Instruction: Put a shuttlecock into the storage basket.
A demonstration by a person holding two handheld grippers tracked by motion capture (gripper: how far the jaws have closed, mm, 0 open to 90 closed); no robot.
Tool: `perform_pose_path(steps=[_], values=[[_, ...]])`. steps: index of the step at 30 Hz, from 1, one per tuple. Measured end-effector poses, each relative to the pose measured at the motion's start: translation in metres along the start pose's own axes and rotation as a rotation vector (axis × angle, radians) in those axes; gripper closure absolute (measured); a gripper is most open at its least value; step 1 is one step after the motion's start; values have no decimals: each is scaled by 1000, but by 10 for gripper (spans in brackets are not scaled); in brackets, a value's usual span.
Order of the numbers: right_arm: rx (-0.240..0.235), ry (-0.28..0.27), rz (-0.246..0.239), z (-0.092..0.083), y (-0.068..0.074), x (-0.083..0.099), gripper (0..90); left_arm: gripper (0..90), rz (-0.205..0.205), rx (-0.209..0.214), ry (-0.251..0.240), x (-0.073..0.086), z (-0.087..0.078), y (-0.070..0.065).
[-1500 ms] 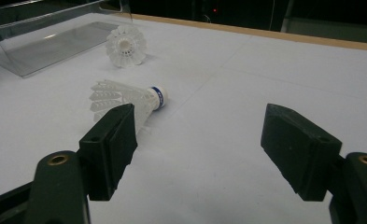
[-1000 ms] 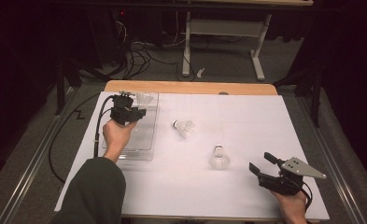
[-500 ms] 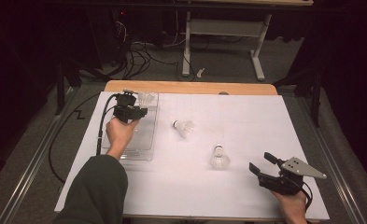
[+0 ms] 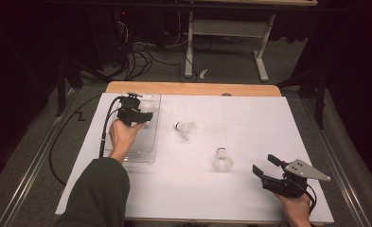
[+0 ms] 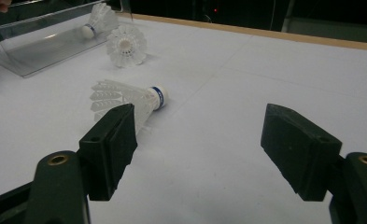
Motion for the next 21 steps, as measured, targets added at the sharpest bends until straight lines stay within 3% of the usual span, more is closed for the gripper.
perform_pose_path(steps=[4, 21], values=[[1, -1, -1, 0, 0, 0, 271, 389, 17, -1, -15, 0, -4, -4], [0, -3, -4, 0, 0, 0, 271, 383, 78, 37, -86, 0, -24, -20]])
Point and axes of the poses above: each handheld gripper's, and its own axes: z roughly forward along the jaws, x roughly out of its underside, y roughly to its left, the point moved 10 cm from there along z, roughly forward along the jaws, and after that the axes turned 15 degrees about -z, right-handed, at the moved point
